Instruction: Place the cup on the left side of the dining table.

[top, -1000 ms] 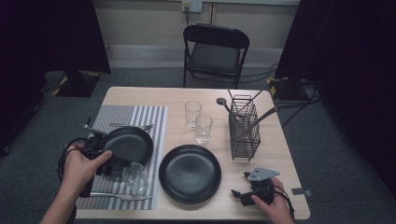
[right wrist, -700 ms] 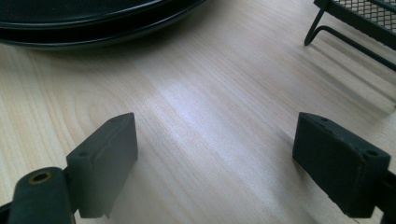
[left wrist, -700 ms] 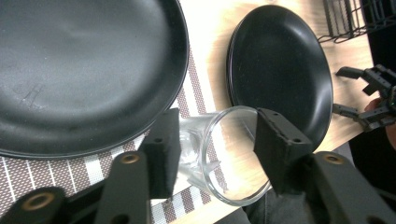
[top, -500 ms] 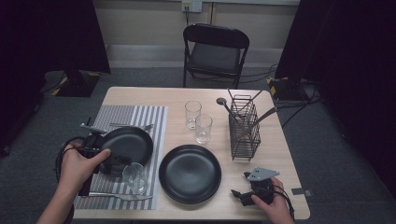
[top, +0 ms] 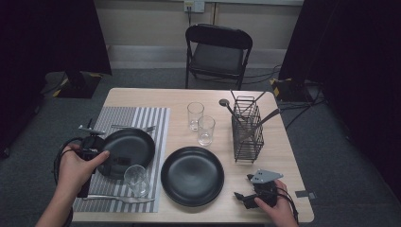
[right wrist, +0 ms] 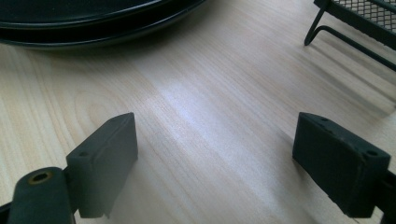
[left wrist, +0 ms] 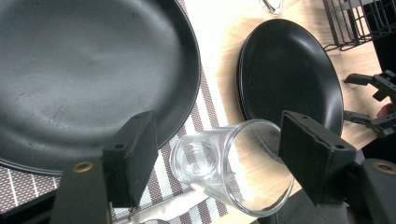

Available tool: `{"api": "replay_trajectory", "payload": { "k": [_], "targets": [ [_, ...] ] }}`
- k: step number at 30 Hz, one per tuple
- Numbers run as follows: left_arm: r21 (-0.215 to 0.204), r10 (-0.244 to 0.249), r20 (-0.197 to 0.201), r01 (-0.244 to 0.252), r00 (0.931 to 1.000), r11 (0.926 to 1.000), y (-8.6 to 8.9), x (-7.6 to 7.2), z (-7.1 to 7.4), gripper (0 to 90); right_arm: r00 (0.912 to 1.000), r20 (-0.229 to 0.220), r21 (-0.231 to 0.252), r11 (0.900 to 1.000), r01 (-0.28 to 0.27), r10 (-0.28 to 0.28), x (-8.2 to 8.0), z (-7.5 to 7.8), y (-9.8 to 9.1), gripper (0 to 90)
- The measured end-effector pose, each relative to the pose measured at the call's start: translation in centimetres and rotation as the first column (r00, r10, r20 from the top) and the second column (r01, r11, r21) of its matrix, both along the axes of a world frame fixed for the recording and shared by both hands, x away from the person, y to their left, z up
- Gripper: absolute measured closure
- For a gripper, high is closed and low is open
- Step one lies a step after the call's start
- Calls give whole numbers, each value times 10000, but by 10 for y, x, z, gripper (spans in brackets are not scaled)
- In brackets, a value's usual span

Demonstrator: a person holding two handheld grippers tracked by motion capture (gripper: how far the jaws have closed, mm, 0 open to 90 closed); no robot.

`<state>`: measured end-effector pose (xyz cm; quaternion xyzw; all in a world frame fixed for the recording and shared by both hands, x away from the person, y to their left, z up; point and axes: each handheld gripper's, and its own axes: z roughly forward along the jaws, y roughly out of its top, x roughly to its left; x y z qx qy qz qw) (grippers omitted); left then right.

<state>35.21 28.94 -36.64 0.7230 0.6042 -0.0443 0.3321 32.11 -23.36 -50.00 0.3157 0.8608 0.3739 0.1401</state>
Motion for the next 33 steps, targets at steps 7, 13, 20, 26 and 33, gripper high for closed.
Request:
{"api": "replay_trajectory", "payload": {
  "k": [7,13,20,26,33],
  "targets": [
    [-106,42,-39,-43,10000,9999,4,1,-4,269,10000,0,1,10000,2,-2,0,0,0,131],
    [-156,78,-193,-81,9998,9998,8,2,-8,270,10000,0,1,10000,1,-1,0,0,0,131],
    [-299,281,-238,-288,9993,9991,15,2,-11,276,10000,-1,0,10000,3,-3,0,0,0,131],
    [-461,506,-246,-517,9984,9976,21,1,-14,275,10000,-1,1,10000,1,-1,0,0,0,131],
    [-404,591,-347,-605,9976,9973,26,0,-20,275,10000,1,1,10000,2,-2,0,0,0,131]
  ]
}}
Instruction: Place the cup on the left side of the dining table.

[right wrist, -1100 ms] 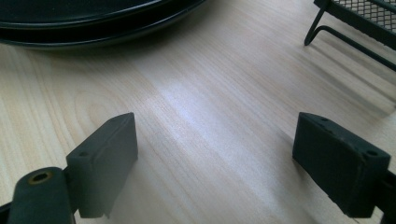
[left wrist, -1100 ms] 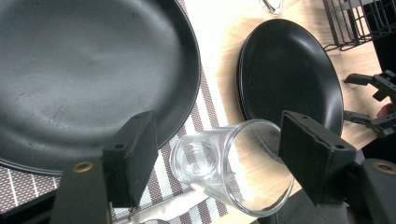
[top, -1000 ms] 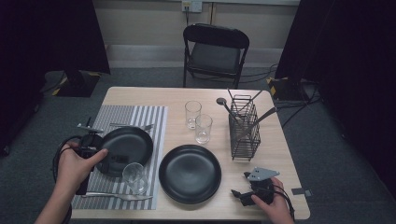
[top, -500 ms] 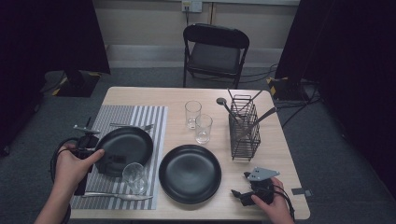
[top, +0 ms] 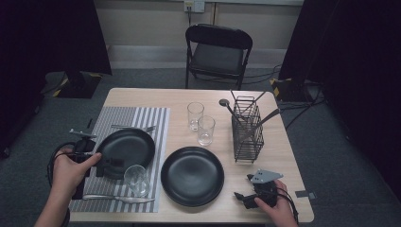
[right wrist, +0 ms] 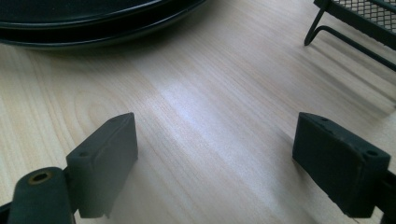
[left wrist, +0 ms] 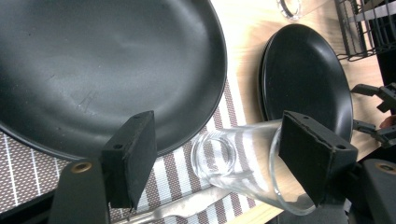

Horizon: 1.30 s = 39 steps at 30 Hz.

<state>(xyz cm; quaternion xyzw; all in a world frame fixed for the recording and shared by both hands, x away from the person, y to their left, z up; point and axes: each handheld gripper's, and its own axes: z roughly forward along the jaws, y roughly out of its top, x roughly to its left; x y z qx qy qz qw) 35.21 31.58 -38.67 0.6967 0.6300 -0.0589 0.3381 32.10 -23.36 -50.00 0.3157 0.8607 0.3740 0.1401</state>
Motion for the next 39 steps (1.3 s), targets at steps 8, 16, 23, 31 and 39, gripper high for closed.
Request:
{"api": "replay_trajectory", "payload": {
  "k": [8,16,23,31,39],
  "targets": [
    [-94,54,-61,-55,10000,9999,6,1,-7,275,10000,0,-1,10000,-2,2,0,0,0,131],
    [-40,177,3,-177,9998,9998,12,-3,-11,267,10000,-3,3,10000,-3,3,0,0,0,131],
    [-117,264,-15,-264,9996,9996,14,-5,-17,267,10000,-8,6,10000,-5,5,0,0,0,131],
    [-200,330,-108,-332,9994,9992,16,-7,-25,267,10000,-3,4,10000,-9,9,0,0,0,131],
    [-105,343,-181,-345,9992,9994,20,-8,-32,269,10000,-4,4,10000,-8,8,0,0,0,131]
  ]
}}
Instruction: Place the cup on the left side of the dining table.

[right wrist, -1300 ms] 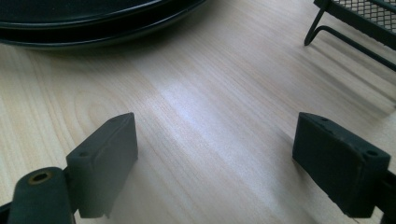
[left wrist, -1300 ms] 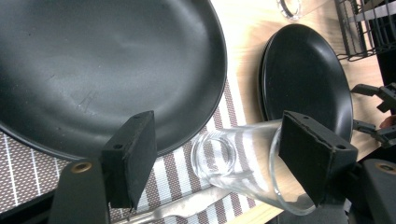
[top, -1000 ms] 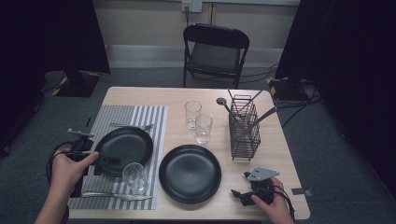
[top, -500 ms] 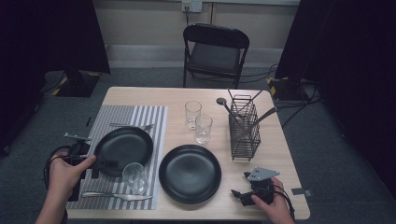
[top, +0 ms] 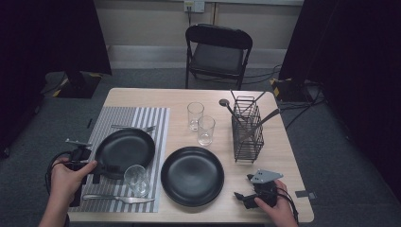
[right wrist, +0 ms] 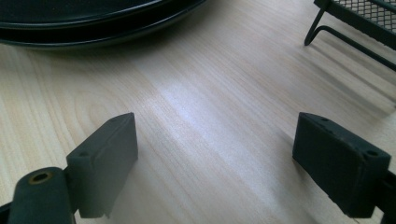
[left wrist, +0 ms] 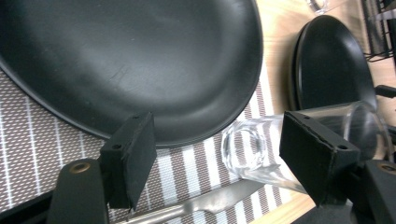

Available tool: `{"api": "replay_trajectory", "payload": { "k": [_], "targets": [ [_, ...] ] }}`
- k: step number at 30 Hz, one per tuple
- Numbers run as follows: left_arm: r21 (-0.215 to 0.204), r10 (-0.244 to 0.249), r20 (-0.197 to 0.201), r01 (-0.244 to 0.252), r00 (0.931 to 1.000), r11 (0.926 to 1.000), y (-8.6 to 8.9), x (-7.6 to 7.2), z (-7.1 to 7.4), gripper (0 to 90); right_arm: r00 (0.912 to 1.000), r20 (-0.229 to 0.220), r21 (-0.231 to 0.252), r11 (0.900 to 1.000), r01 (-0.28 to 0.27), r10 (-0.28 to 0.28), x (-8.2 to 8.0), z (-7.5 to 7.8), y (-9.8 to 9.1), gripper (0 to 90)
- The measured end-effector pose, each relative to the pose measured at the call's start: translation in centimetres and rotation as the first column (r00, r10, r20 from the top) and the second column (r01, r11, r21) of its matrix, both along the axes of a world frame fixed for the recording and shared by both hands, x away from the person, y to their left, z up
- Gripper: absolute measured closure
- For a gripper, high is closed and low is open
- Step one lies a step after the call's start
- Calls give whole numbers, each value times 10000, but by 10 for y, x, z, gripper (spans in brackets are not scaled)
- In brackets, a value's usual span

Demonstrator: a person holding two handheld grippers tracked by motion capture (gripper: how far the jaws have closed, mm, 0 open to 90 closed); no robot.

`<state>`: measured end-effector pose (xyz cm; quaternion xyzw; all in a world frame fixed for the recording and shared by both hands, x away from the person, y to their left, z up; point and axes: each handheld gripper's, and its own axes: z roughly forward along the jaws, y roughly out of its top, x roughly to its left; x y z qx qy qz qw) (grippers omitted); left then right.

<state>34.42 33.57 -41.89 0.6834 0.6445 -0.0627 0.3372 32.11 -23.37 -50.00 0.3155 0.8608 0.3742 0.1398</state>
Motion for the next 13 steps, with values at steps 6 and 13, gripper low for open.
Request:
{"api": "replay_trajectory", "payload": {
  "k": [6,13],
  "targets": [
    [-106,57,176,-56,9998,9999,2,-3,0,251,10000,-11,0,10000,-4,4,0,0,0,131],
    [386,10,323,-23,9995,9993,4,-6,-1,247,10000,-23,30,10000,-34,34,0,0,0,131]
  ]
}}
